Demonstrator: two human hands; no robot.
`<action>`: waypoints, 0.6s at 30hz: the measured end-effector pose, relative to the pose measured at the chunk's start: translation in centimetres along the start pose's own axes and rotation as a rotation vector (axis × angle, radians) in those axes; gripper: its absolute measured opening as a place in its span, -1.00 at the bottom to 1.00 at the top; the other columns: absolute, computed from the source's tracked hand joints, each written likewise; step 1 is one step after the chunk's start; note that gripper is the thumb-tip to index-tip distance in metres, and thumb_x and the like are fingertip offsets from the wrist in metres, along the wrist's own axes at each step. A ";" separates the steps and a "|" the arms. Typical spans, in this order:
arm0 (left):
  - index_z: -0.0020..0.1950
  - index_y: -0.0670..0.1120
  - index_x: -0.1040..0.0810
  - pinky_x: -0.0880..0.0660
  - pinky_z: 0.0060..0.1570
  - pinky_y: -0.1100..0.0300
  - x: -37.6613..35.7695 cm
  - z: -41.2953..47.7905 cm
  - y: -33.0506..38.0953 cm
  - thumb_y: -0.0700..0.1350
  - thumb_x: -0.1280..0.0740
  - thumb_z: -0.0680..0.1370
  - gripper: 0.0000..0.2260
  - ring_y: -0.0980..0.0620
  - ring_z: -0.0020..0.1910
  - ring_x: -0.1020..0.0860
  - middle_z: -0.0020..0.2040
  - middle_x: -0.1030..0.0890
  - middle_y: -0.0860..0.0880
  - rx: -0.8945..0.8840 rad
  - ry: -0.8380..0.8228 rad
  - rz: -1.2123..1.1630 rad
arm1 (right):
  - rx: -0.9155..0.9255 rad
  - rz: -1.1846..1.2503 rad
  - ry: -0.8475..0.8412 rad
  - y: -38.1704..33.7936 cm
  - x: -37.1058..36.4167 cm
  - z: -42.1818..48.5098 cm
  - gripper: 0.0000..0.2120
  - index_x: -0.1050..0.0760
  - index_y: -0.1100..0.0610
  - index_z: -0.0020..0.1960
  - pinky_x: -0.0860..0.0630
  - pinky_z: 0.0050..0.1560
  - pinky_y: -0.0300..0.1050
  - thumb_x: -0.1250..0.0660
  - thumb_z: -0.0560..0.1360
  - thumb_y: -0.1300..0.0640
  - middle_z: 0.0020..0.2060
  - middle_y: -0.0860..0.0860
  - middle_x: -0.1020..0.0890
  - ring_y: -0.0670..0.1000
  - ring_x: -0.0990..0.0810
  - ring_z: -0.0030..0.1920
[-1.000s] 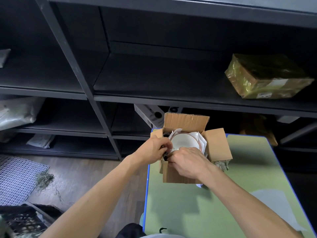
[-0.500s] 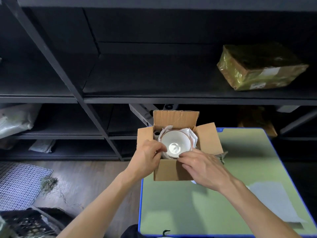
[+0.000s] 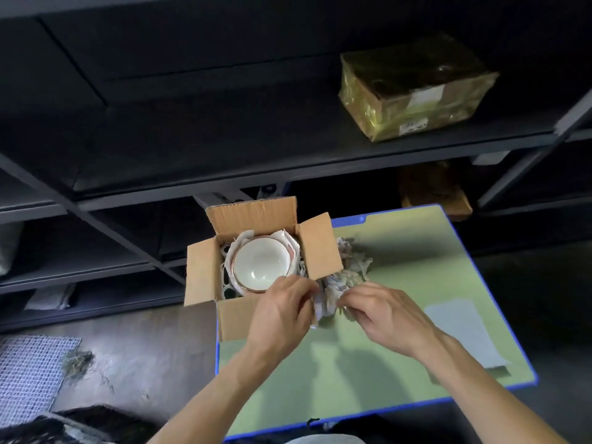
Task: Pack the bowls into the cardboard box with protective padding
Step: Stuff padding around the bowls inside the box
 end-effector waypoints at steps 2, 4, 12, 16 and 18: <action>-0.05 -0.03 -0.60 -0.36 -0.23 0.24 -1.2 0.2 1.1 -0.22 -0.25 0.48 -0.83 0.09 -0.21 -0.48 -0.19 -0.56 0.09 -0.022 -0.031 -0.009 | -0.045 -0.001 -0.041 1.8 -0.1 -0.8 -0.73 -0.57 -0.10 0.20 -0.54 0.00 -0.05 -0.20 0.58 0.09 0.09 -0.22 -0.61 -0.10 -0.51 0.18; -0.01 -0.04 -0.60 -0.39 -0.24 0.20 -2.9 0.2 1.8 -0.17 -0.21 0.50 -0.81 0.07 -0.18 -0.52 -0.15 -0.58 0.06 -0.050 -0.064 -0.019 | -0.083 -0.005 -0.065 3.4 -0.3 -1.5 -0.73 -0.57 -0.10 0.24 -0.52 0.05 -0.08 -0.21 0.60 0.08 0.14 -0.23 -0.61 -0.10 -0.49 0.23; 0.34 -0.06 -0.50 -0.45 0.19 0.01 -10.2 1.6 1.9 -0.06 -0.15 0.57 -0.64 -0.14 0.13 -0.51 0.24 -0.50 -0.07 0.039 -0.278 0.179 | -0.219 -0.014 -0.108 8.1 -1.3 -1.0 -0.65 -0.46 -0.08 0.38 -0.39 0.23 -0.16 -0.21 0.61 0.05 0.33 -0.19 -0.50 -0.08 -0.41 0.36; 0.42 -0.06 -0.36 -0.44 0.07 -0.02 -12.0 4.3 2.6 -0.05 -0.17 0.62 -0.64 -0.24 0.09 -0.53 0.37 -0.36 -0.14 0.189 -0.330 0.360 | -0.257 -0.026 -0.099 10.4 -1.0 0.7 -0.59 -0.41 -0.04 0.43 -0.40 0.27 -0.11 -0.24 0.59 0.07 0.36 -0.12 -0.48 -0.02 -0.40 0.39; 0.42 -0.08 -0.33 -0.48 0.02 -0.02 -12.5 5.6 2.9 -0.07 -0.17 0.63 -0.64 -0.25 0.06 -0.57 0.40 -0.30 -0.14 0.180 -0.310 0.408 | -0.250 -0.034 -0.088 11.3 -0.9 1.8 -0.56 -0.37 -0.03 0.45 -0.43 0.26 -0.07 -0.26 0.58 0.06 0.36 -0.09 -0.47 0.01 -0.40 0.37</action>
Point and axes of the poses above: each hand's wrist, its own z-axis towards the middle knuckle, its own x-axis out of the back of the hand, y = z × x, the point moved 1 cm from there along z, towards the middle knuckle
